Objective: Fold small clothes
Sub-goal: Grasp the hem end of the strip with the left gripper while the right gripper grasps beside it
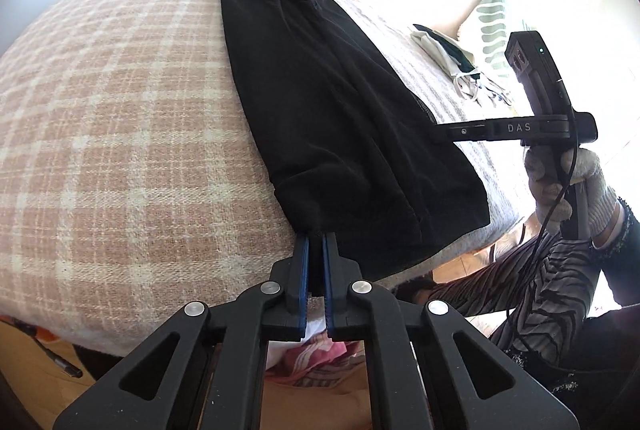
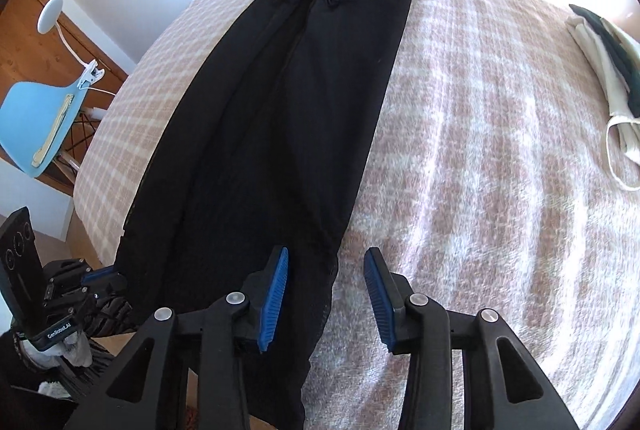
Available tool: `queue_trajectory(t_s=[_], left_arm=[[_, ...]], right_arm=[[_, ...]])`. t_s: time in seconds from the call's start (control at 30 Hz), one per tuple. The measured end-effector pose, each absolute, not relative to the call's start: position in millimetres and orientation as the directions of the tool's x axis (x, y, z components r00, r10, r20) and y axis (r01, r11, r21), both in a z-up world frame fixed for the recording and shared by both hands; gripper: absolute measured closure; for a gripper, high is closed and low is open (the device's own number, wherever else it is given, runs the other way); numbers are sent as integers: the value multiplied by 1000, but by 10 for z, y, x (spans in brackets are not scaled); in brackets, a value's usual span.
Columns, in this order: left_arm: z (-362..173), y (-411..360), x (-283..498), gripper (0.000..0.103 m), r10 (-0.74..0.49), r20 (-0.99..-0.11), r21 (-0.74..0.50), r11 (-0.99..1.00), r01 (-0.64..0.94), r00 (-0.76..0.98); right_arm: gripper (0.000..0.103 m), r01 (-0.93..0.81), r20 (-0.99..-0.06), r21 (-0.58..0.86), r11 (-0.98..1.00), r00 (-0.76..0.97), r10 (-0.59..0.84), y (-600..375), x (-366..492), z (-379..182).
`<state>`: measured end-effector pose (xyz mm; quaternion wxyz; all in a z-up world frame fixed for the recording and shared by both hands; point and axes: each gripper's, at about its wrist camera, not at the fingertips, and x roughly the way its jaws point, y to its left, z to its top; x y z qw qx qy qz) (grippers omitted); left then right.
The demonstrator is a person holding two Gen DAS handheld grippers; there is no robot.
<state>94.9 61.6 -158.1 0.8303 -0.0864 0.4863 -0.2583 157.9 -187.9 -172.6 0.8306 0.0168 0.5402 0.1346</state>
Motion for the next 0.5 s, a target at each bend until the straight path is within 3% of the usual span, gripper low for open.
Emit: queue_trajectory(t_s=[0.23,0.27,0.3,0.33,0.5], left_arm=[[-1584,664,901,99,-500,-764,-377,859,348,407],[-1583,662,896,99,-500,-764,-375,859,350,408],[-1577,664,883,99,-497,-765,-369,860,353,410],[-1569,660,872,99,-496,-765,-366,860,355,411],[-1519,644,796,99,-488,-762,-342,862,375,426]], right_arm=[[63,-214,-900,182,960,357,250,-1848,1283,-1736],[72,-226,-905,165,960,352,238,-1823,1245,-1751],[95,-246,-907,147,958,353,229,-1781,1210,-1756],[103,-269,-909,136,953,349,228,-1742,1185,-1761],[103,-228,-887,160,960,393,241,-1952,1135,-1611]])
